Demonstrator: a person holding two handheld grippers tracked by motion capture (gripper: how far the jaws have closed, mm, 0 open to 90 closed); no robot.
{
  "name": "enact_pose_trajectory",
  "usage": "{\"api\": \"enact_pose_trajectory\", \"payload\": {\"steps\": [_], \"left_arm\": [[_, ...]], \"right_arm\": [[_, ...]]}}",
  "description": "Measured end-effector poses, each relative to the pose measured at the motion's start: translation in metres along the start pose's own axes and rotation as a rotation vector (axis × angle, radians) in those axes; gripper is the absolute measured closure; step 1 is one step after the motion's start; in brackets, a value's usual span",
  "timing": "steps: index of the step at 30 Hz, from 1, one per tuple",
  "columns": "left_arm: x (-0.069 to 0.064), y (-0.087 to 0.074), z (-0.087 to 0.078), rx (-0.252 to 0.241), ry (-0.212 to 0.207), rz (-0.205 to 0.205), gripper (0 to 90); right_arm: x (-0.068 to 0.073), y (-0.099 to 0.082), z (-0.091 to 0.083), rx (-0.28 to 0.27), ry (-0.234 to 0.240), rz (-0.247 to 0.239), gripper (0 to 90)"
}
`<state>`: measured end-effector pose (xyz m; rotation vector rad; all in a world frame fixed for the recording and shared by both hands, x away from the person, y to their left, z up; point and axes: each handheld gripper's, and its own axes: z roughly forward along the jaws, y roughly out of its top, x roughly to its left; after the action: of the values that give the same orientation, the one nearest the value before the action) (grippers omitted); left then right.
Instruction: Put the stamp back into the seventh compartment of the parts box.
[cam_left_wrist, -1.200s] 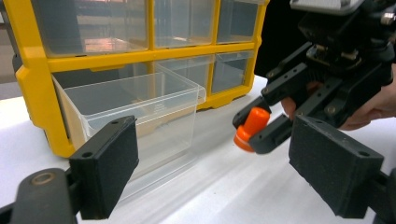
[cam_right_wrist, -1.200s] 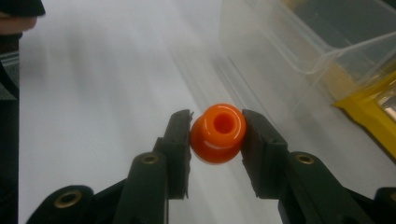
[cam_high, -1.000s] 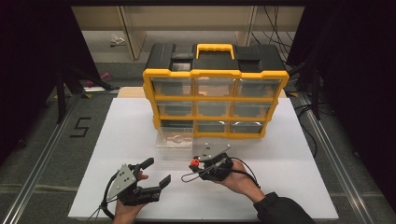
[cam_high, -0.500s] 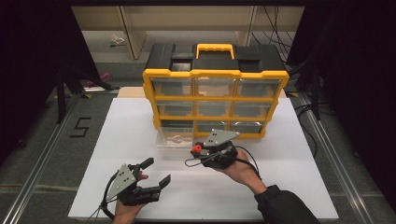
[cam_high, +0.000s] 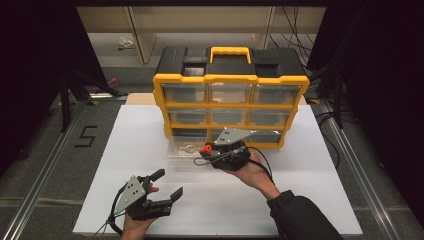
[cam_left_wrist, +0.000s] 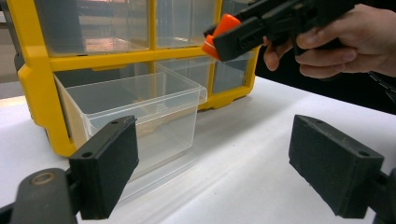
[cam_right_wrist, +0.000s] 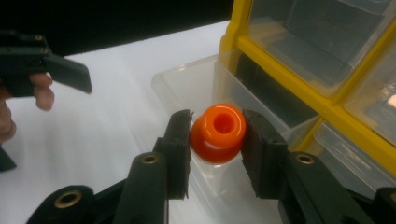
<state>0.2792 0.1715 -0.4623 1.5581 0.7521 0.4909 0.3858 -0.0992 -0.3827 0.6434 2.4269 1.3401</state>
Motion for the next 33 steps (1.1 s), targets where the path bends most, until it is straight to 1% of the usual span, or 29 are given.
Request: {"api": "enact_pose_trajectory", "payload": {"steps": [2,9,18,23,33], "left_arm": [[0.0,0.0,-0.001,-0.002,-0.002,0.002,15.5],[0.0,0.0,-0.001,-0.001,-0.002,0.0,15.5],[0.0,0.0,-0.001,-0.003,-0.002,-0.002,15.5],[0.0,0.0,0.0,-0.002,-0.004,-0.001,15.5],[0.0,0.0,-0.001,-0.003,-0.005,-0.002,15.5]], "right_arm": [[0.0,0.005,0.004,0.002,-0.004,-0.002,64.6],[-0.002,0.012,0.011,-0.003,-0.011,0.005,64.6],[-0.008,0.015,0.017,0.002,-0.024,0.019,64.6],[-0.011,0.017,0.02,0.001,-0.025,0.038,64.6],[-0.009,0.023,0.032,0.014,-0.03,0.033,64.5]]}}
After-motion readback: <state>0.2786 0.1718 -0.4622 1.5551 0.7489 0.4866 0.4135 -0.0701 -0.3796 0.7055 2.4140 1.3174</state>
